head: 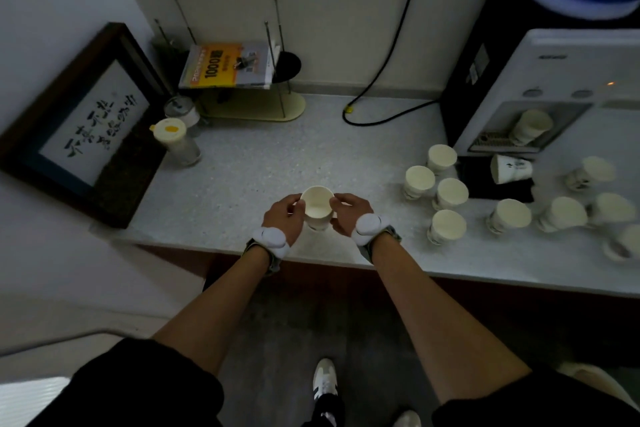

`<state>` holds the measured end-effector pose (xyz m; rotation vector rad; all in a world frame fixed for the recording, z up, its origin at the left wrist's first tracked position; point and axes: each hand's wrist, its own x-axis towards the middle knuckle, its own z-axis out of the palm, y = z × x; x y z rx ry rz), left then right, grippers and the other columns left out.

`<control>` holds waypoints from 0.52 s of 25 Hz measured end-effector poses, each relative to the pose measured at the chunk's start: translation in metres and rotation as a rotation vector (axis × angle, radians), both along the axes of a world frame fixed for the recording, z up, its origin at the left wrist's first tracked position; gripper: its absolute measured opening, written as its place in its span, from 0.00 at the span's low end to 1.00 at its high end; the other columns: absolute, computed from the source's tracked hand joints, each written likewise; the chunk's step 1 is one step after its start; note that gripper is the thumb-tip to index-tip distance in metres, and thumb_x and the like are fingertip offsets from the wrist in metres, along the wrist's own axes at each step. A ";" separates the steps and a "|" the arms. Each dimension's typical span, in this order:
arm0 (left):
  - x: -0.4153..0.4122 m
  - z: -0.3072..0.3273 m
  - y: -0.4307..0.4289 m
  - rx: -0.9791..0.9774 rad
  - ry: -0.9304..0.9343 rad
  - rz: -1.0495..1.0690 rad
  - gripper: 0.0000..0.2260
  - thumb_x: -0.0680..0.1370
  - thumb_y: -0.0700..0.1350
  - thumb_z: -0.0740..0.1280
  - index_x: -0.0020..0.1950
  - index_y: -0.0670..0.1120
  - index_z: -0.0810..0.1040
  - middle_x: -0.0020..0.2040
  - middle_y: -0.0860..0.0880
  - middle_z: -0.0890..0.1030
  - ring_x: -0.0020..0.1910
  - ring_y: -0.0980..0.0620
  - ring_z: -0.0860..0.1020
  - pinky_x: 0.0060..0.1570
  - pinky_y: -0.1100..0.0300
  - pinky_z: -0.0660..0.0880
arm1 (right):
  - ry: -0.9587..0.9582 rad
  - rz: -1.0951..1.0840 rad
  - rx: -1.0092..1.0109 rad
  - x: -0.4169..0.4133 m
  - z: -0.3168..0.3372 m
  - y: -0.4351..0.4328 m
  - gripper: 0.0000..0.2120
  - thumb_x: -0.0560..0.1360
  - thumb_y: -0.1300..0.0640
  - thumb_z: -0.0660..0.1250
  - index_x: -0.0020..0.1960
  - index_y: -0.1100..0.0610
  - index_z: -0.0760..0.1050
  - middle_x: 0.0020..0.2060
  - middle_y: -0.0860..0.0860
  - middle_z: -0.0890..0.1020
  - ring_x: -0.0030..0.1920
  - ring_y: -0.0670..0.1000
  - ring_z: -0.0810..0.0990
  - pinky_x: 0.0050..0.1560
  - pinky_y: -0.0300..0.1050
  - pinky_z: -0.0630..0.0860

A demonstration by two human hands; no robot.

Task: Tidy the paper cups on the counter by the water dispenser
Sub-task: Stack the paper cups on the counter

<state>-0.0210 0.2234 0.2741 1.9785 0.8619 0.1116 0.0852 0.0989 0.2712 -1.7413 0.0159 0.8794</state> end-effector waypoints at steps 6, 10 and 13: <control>0.040 0.042 -0.081 0.030 -0.065 -0.131 0.18 0.79 0.57 0.60 0.64 0.51 0.77 0.57 0.45 0.83 0.53 0.45 0.82 0.56 0.45 0.80 | -0.113 0.000 -0.008 0.031 0.037 -0.095 0.18 0.78 0.49 0.61 0.63 0.56 0.75 0.53 0.59 0.82 0.53 0.63 0.83 0.56 0.59 0.79; 0.072 0.067 -0.147 0.030 -0.101 -0.214 0.19 0.78 0.58 0.59 0.64 0.51 0.77 0.57 0.46 0.83 0.53 0.46 0.82 0.56 0.45 0.79 | -0.204 -0.063 -0.038 0.059 0.061 -0.168 0.18 0.77 0.49 0.61 0.63 0.56 0.76 0.61 0.58 0.80 0.60 0.61 0.80 0.63 0.58 0.76; 0.101 0.086 -0.205 0.029 -0.149 -0.277 0.18 0.78 0.58 0.59 0.62 0.52 0.78 0.55 0.48 0.84 0.52 0.47 0.82 0.55 0.45 0.80 | -0.206 -0.150 -0.022 0.081 0.075 -0.229 0.16 0.77 0.49 0.62 0.61 0.55 0.77 0.57 0.58 0.82 0.58 0.61 0.81 0.57 0.54 0.78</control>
